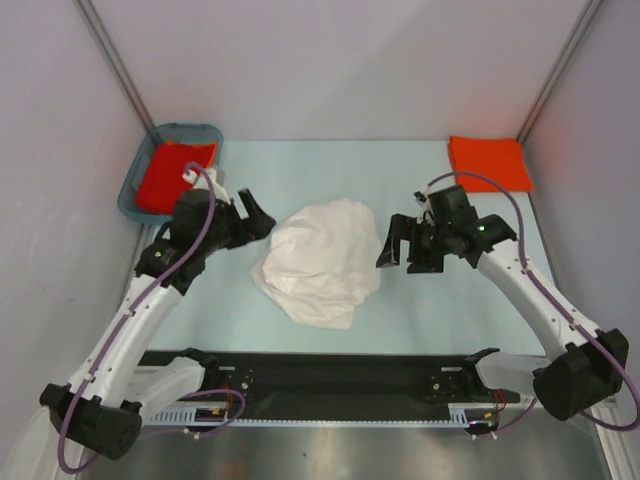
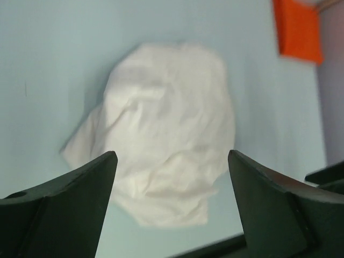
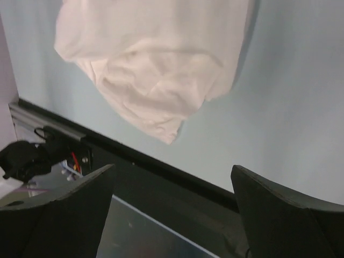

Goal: Fold and stack the t-shirts
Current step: Move the tshirt to the center of the board, then flatten the tshirt out

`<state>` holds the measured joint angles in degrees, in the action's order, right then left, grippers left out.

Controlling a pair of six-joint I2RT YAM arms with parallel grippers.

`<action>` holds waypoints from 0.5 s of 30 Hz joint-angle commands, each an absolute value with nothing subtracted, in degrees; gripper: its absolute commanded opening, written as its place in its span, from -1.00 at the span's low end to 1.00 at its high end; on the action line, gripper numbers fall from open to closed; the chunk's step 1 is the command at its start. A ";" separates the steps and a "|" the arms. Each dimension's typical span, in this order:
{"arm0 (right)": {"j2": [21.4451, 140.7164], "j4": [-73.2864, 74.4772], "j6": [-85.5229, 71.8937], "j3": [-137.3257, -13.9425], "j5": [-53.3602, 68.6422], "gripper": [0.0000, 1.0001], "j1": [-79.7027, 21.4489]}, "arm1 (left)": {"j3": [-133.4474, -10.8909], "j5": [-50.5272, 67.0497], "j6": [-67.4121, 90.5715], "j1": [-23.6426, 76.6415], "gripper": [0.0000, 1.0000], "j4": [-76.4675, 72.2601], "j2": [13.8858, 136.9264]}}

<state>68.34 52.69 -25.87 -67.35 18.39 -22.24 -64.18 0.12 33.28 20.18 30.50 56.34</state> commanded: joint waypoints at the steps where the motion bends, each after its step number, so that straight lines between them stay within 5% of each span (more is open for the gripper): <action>1: 72.40 42.23 -27.50 -60.85 27.05 0.89 -25.04 | -58.11 8.59 29.10 20.74 0.78 35.59 53.08; 5: 81.46 39.46 -28.04 -60.29 27.78 0.79 -31.89 | -55.55 19.85 27.07 21.27 0.62 33.84 61.15; 7: 84.27 37.55 -28.04 -59.68 25.93 0.77 -33.57 | -55.72 18.64 26.28 24.25 0.71 33.57 65.55; 10: 89.46 35.43 -28.39 -58.71 25.67 0.54 -32.00 | -56.69 11.80 25.40 26.80 0.77 35.15 71.88; 15: 93.42 32.88 -27.42 -59.76 26.09 0.49 -27.16 | -56.16 -1.57 25.67 26.37 0.73 38.76 71.28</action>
